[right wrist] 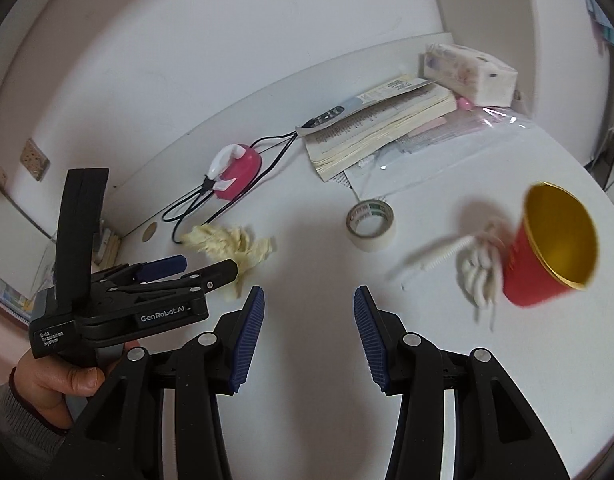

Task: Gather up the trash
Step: 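Grasp the crumpled yellow paper with the left tool while the right tool grasps the tape roll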

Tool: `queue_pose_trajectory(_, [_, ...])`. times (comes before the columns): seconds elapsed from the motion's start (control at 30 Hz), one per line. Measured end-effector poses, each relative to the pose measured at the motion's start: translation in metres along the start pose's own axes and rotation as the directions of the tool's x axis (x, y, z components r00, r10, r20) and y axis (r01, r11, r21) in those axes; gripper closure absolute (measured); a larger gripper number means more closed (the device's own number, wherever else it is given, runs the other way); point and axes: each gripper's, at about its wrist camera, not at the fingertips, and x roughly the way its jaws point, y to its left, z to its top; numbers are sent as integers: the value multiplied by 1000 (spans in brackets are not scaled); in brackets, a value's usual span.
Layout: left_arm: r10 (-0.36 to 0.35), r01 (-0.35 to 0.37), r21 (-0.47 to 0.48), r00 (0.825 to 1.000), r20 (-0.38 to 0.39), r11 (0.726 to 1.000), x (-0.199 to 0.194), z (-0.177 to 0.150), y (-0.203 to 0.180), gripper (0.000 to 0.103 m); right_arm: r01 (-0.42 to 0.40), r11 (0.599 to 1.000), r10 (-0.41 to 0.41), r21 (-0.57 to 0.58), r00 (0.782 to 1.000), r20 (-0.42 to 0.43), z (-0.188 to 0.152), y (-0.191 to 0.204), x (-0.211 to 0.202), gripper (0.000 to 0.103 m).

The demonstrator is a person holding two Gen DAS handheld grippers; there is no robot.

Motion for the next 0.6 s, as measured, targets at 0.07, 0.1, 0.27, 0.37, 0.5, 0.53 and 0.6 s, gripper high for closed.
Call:
queue_pose_trajectory(0.07, [-9,9,3,1000,-4,1000,6,6,3,23,11,1000,-11,-7,1000,-5,8,-2,14,55])
queue_pose_trajectory(0.1, [-15,15,8,1000,-6,1000,10,9,5,23,16,1000,-16,-10,1000,-8,12,-2,20,55])
queue_pose_trajectory(0.27, [-30,31,43,999,-29,999,28,15,6,23,80,996,-80,-32,997,-22,26,-13,48,55])
queue_pose_trajectory(0.37, [-43,45,70,998,-36,997,38,16,3,23,111,993,-112,-27,994,-17,29,-20,55,42])
queue_pose_trajectory(0.5, [-42,45,116,999,-29,992,45,19,-2,23,138,990,-139,-34,990,-22,37,-28,67,42])
queue_pose_trajectory(0.53, [-47,50,121,999,-26,991,45,19,-1,23,143,989,-144,-37,989,-27,39,-29,72,42])
queue_pose_trajectory(0.6, [-59,61,117,998,-22,991,45,19,2,23,155,986,-157,-53,987,-34,41,-29,81,42])
